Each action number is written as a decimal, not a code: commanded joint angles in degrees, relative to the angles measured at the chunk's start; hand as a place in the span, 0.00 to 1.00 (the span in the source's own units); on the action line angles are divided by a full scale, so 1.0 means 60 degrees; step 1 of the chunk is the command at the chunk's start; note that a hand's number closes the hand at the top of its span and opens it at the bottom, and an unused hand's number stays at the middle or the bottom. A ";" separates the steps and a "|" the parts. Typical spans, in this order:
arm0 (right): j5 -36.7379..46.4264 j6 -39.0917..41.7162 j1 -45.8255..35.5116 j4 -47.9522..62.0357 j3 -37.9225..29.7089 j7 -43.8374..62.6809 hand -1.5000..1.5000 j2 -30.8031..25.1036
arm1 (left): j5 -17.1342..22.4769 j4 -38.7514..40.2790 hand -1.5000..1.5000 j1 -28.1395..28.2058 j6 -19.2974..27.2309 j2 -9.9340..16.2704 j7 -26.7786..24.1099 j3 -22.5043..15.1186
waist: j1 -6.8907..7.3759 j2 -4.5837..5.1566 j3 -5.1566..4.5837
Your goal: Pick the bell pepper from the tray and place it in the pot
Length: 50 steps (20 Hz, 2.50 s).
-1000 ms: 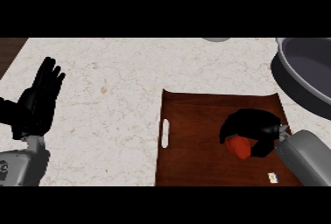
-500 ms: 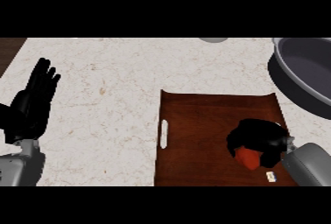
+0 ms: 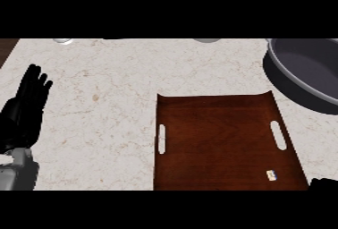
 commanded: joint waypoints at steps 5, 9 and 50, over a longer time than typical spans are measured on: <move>-0.3710 -0.0414 0.2390 -0.0704 -0.2707 -0.1660 1.00 -0.0438 | -0.0028 -0.0096 0.50 -0.0077 0.0026 -0.0104 0.0079 -0.0036 | -0.0012 0.0037 0.0011; -0.6222 0.0348 0.2741 -0.1060 -0.4293 -0.1477 1.00 -0.0311 | 0.0104 -0.0102 0.50 0.0108 -0.0169 0.0001 -0.0039 0.0099 | -0.0030 0.0028 -0.0005; -0.4875 -0.2135 -0.7937 1.0158 -0.3698 0.0188 1.00 0.0608 | -0.0272 0.0483 0.50 -0.1216 -0.0528 -0.0546 0.0128 -0.0292 | 0.1165 0.0314 0.0051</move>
